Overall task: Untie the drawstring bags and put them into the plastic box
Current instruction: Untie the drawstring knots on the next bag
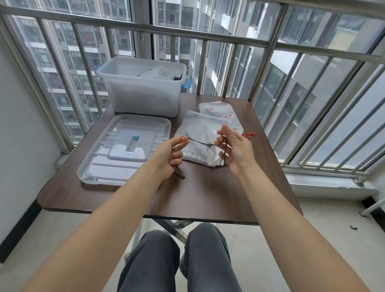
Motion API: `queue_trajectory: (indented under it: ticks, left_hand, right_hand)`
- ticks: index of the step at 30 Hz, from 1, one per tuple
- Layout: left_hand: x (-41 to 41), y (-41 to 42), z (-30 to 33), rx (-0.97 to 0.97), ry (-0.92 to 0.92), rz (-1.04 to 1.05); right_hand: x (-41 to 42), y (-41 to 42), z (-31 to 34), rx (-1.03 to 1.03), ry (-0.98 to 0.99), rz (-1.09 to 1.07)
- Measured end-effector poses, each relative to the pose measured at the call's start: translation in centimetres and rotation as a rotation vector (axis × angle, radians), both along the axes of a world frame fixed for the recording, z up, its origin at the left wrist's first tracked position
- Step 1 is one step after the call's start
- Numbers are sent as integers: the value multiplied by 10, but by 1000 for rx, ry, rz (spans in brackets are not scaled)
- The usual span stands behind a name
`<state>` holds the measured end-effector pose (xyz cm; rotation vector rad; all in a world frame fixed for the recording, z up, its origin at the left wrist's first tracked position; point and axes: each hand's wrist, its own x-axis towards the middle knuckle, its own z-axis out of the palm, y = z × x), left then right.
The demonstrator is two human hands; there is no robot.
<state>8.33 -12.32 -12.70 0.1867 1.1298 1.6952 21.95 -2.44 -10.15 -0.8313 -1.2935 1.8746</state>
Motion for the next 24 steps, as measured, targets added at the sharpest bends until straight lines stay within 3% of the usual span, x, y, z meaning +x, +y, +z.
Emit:
queue_trajectory:
  ticks: [3, 7, 12, 14, 16, 21, 24]
  left_hand:
    - [4, 0, 5, -6, 143, -48]
    - [4, -1, 14, 19, 195, -47]
    - [-1, -2, 13, -16, 260, -13]
    - [2, -2, 14, -49, 370, -17]
    - [4, -3, 18, -81, 612, -7]
    - [4, -7, 39, -257, 1622, -96]
    - [6, -5, 53, -292, 2051, -141]
  right_hand:
    - [-4, 2, -1, 135, -40, -10]
    - [-4, 3, 1, 228, -35, 123]
    - [6, 6, 2, 474, -189, 179]
    - [6, 7, 3, 553, -238, 148]
    - [4, 8, 3, 599, -239, 122]
    - [1, 12, 3, 669, -352, 72]
    - [-4, 11, 4, 715, -340, 117]
